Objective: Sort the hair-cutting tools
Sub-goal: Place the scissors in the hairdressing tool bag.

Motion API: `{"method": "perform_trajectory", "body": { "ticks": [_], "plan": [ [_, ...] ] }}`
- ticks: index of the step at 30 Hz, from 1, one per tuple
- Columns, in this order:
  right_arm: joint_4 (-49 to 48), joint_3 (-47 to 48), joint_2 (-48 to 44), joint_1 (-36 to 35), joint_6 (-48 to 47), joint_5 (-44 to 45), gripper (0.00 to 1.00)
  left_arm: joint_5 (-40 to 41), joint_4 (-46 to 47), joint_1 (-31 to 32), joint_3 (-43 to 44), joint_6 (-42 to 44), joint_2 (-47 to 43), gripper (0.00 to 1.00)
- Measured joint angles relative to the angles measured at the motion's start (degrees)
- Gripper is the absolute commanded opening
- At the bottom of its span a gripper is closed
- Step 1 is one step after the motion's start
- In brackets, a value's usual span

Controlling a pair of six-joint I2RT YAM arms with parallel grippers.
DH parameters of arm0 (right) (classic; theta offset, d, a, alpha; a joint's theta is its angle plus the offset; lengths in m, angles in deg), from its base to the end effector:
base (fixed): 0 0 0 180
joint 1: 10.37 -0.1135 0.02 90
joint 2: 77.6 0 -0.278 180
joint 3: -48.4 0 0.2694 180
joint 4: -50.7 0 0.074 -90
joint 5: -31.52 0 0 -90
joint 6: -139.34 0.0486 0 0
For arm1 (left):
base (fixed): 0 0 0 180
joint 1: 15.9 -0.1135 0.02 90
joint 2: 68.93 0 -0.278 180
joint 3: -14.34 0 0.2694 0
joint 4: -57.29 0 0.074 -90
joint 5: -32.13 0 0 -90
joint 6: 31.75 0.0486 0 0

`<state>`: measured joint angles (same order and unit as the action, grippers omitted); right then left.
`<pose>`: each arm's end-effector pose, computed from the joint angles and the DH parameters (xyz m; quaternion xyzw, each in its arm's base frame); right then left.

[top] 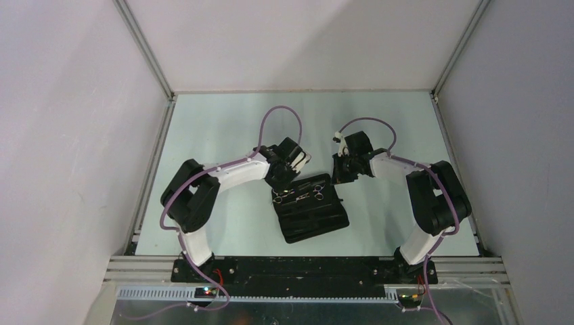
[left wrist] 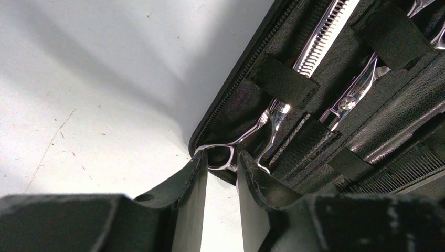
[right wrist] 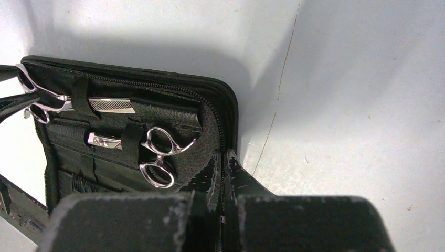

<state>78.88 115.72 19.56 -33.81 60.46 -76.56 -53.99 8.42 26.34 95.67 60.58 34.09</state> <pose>0.3169 0.1539 0.1533 -0.1449 0.9392 0.2250 0.2149 0.2789 -0.2488 0.1693 0.3683 0.9137 -0.0262 0.1700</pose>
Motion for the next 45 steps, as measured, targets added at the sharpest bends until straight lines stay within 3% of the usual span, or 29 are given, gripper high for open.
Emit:
{"method": "perform_trajectory", "body": {
  "ticks": [11,19,29,37,42,45],
  "plan": [
    [0.0,0.0,0.0,0.0,0.0,0.0,0.0,-2.0,-0.6,0.1,0.0,-0.9,1.5,0.28],
    [0.0,0.0,0.0,0.0,0.0,0.0,0.0,-2.2,-3.2,0.6,2.8,-0.9,3.7,0.07],
    [0.0,0.0,-0.1,0.0,0.0,-0.1,0.0,-2.1,-7.5,3.3,9.5,-0.8,6.8,0.06],
    [0.0,0.0,-0.3,0.0,0.0,-0.1,0.0,-1.2,-7.6,3.8,10.8,0.8,8.4,0.24],
    [0.0,0.0,-0.3,-0.1,0.0,-0.1,0.01,-0.5,-7.0,4.0,10.7,1.4,8.4,0.48],
    [0.2,0.0,-0.6,-0.1,0.0,-0.1,0.07,0.3,-5.7,4.0,10.6,1.3,8.1,0.57]
  ]
}}
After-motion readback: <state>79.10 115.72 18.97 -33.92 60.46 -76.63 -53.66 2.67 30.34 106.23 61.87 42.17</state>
